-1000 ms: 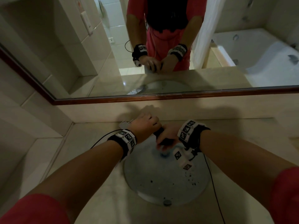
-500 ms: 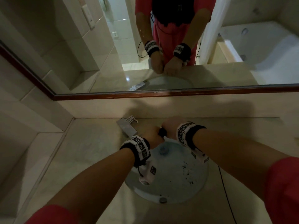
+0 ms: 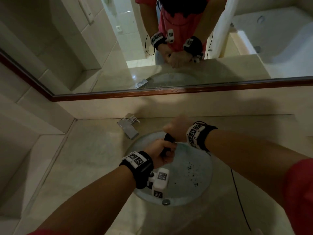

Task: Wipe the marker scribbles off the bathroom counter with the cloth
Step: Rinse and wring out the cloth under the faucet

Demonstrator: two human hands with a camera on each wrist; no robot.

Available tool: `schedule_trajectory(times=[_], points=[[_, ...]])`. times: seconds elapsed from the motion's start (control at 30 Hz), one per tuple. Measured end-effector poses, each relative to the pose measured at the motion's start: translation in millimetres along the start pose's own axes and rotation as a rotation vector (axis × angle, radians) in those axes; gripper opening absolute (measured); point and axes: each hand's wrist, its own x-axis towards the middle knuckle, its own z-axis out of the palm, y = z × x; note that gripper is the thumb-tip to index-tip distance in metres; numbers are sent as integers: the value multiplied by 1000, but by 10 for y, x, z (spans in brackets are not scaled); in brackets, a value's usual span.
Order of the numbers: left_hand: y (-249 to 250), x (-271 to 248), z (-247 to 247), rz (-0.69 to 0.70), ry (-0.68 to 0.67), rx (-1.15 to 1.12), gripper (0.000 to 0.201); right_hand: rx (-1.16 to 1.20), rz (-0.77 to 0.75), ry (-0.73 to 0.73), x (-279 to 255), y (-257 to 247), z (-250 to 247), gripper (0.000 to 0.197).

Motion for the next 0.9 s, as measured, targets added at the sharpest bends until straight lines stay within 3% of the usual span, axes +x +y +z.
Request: schedule_trajectory(times=[0.23,0.33,0.43,0.5,0.63,0.77,0.9], points=[[-75,-16,11,-76,-151,-102,15,42,0,19,-61,13,87,13],[-58,24,-16,-72,-75,8,16,109,63,9,-65,-31,117,13],[11,36,-57,-56,46,209,8,362,192,-25,-32,-50,177,22],[72,18,-119,-36,127,317,21,531,260,-48,-15,-60,200,28],[195,-54,-316,76,229,485,33,743,312,-119,27,-67,146,42],[294,-249,-520,253,361,648,40,1023,306,-120,32,-82,-115,16],[320,-465,-760,499,459,986,51,1330,433,-30,101,-265,-277,10]])
